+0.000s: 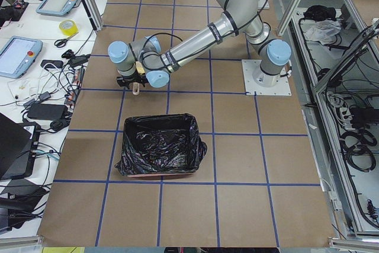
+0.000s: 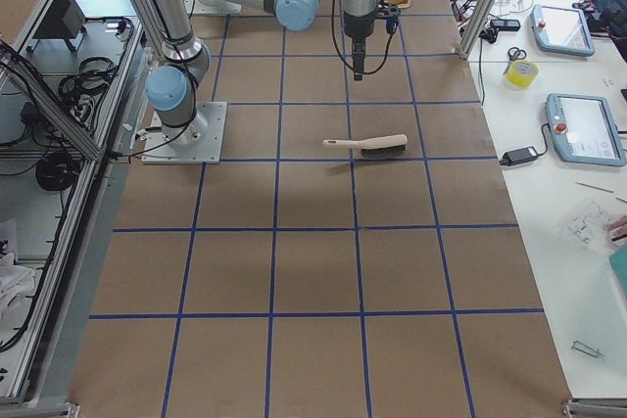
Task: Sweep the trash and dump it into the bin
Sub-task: 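Release the brush and raise the right gripper while the left lifts the dustpan, then swing the dustpan with the left gripper over the black trash bin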
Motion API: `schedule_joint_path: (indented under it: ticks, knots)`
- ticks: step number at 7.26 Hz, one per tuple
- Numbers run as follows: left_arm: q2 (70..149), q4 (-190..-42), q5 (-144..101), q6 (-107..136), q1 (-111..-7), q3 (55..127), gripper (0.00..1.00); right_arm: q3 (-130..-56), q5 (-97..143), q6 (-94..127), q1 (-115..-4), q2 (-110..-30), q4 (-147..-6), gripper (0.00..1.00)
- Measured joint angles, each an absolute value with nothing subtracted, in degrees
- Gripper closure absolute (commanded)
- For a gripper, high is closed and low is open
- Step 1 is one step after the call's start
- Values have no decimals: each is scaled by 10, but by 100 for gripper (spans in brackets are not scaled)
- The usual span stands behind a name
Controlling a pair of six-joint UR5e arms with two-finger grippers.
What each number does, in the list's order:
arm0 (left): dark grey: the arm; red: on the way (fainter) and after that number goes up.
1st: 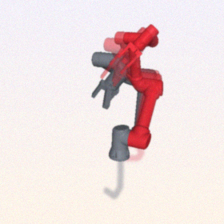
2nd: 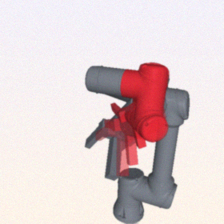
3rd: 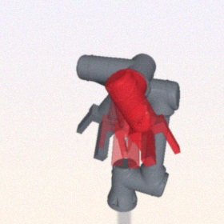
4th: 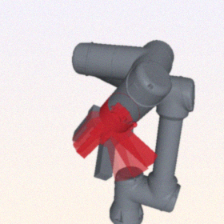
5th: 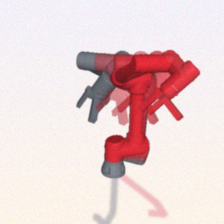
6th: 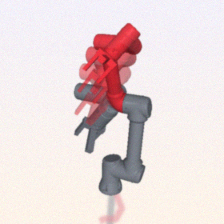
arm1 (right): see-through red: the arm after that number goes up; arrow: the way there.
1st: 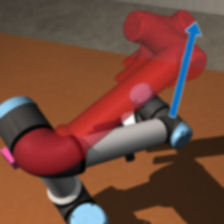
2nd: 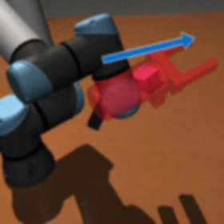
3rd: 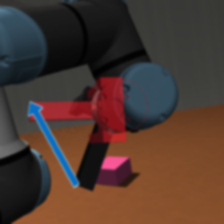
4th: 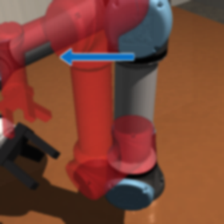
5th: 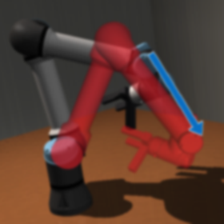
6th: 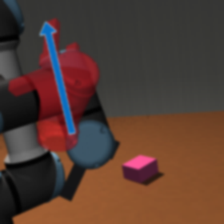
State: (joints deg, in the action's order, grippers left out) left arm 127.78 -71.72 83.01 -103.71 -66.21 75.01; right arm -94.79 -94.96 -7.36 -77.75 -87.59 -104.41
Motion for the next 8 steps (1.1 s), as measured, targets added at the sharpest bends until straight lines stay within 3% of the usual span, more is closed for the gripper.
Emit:
schedule_joint_path:
  ticks: [1,2,4,8]
  knots:
    - [1278,-717,830,-1037,-662,751,70,-948,-950,-77,-779,-876,-1044,0]
    - [1279,-717,830,-1038,-663,752,76,-949,-954,-87,-782,-875,-1042,0]
    - [1278,-717,831,-1042,-663,751,100,-948,-951,-95,-802,-876,-1034,0]
    - [1269,-719,830,-1046,-661,750,100,-938,-951,-77,-897,-886,-999,0]
